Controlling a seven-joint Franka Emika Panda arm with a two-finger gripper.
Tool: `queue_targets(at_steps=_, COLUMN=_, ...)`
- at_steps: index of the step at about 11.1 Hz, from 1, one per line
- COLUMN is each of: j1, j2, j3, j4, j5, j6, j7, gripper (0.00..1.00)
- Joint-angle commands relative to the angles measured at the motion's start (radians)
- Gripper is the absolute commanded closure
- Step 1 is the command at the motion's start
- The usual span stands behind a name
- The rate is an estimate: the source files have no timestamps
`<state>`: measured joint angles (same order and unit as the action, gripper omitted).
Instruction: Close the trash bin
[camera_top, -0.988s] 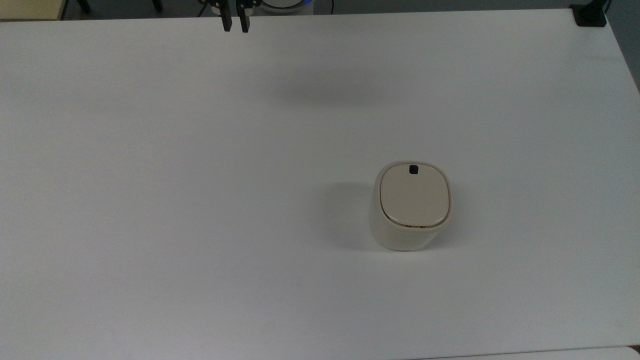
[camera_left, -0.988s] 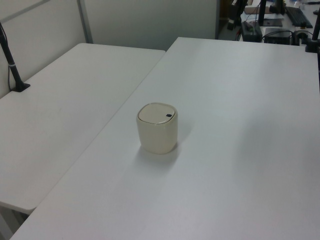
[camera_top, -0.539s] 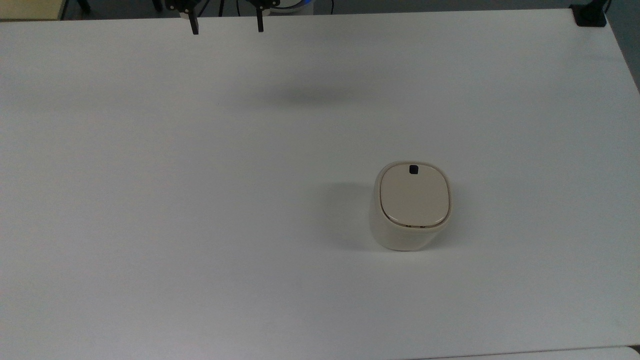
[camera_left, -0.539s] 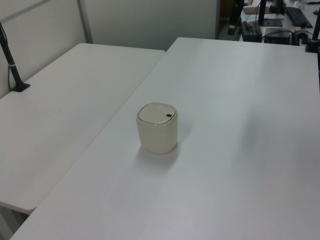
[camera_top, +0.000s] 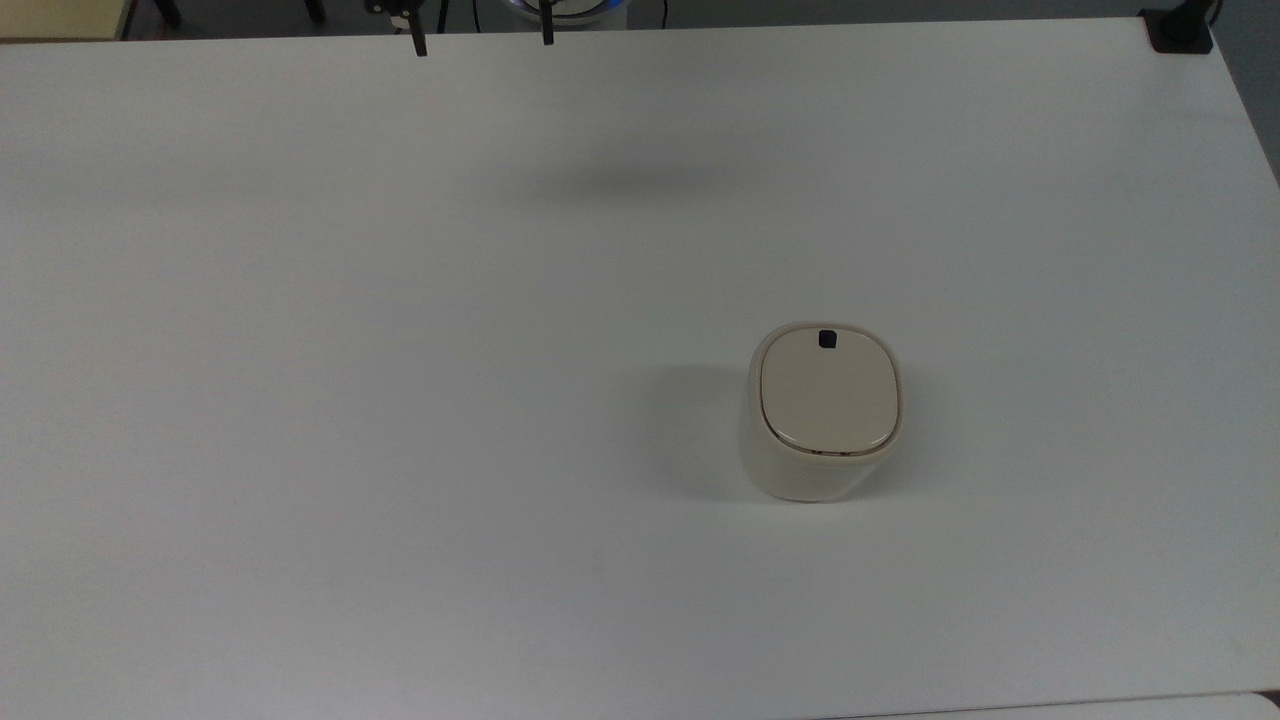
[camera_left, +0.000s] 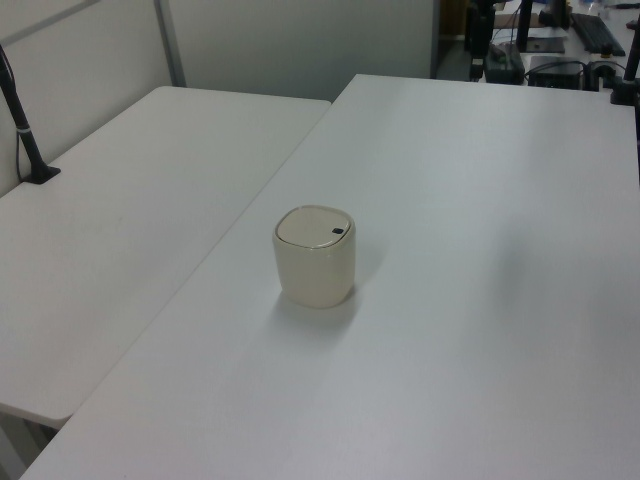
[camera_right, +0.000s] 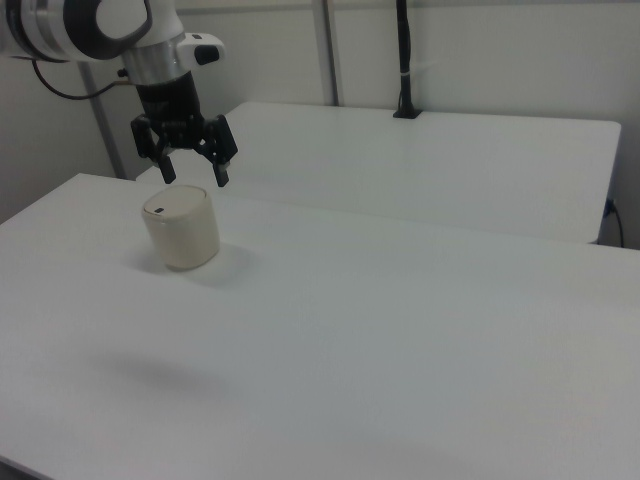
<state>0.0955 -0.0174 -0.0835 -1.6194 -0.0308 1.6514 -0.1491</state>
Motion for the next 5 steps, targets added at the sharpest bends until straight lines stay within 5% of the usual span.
queue_targets(at_steps=1, j1=0.0, j2=0.005, j3=0.008, j4=0.018, j5=0.02, j6=-0.019, j7=0.091, gripper=0.0)
queue_targets(at_steps=5, j1=-0.005, j2=0.002, j3=0.008, j4=0.016, j5=0.046, j6=-0.012, j7=0.08, gripper=0.0)
